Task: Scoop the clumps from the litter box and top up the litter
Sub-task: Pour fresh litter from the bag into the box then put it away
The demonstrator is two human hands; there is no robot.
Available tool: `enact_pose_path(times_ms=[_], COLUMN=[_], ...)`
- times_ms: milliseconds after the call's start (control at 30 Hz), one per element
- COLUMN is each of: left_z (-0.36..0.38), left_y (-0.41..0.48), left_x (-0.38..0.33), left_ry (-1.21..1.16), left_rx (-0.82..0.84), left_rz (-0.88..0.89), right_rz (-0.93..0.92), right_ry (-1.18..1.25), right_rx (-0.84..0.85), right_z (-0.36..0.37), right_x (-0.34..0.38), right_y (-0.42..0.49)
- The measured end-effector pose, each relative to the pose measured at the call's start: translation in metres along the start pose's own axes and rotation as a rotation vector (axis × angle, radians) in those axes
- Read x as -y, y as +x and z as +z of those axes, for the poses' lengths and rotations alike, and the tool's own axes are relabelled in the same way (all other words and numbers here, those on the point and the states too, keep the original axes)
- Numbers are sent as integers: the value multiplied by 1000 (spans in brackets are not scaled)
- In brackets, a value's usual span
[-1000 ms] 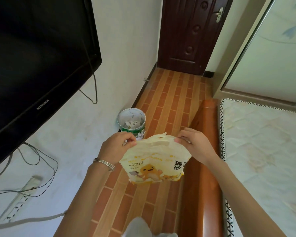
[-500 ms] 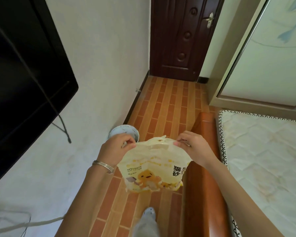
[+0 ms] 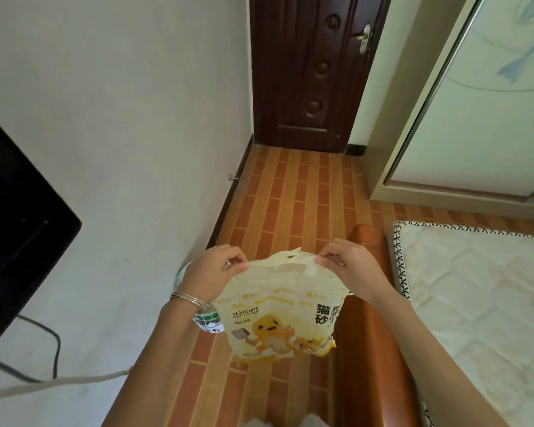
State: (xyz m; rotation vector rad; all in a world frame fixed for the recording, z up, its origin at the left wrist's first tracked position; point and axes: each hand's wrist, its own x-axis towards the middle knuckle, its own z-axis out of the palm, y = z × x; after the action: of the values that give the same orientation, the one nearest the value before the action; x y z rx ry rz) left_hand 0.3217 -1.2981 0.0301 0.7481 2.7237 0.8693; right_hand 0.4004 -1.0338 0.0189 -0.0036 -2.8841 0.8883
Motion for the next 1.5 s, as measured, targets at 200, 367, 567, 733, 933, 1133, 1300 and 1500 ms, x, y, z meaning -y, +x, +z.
enact_pose_path(times_ms=[200,367,567,733,933,1133,1300,1500], left_z=[5,10,12,17,23,20,9,-26], left_y=[63,127,220,281,340,394,459,549], left_x=[1,2,-6,-11,-13,-3,15,41], left_ry=[15,25,14,-16,-34,-53,-27,-26], left_rx=[15,-23,-86,-111,-136,-136,-141,-137], left_rz=[-14,-35,-72,-102,-131,-156,-149,-113], right_rz=[10,-22,-68,-99,-136,-136,-91,-63], right_ry=[29,33,17,6,-9,10,65,126], right_rx=[9,42,73,114,144,136,126,108], right_z=[-6,-18,-43,-60,-73,-73,-68,-74], right_x=[-34,-70,-117,-150,-186,-205,-223,-227], right_y=[56,121,210,272,336,390,453,543])
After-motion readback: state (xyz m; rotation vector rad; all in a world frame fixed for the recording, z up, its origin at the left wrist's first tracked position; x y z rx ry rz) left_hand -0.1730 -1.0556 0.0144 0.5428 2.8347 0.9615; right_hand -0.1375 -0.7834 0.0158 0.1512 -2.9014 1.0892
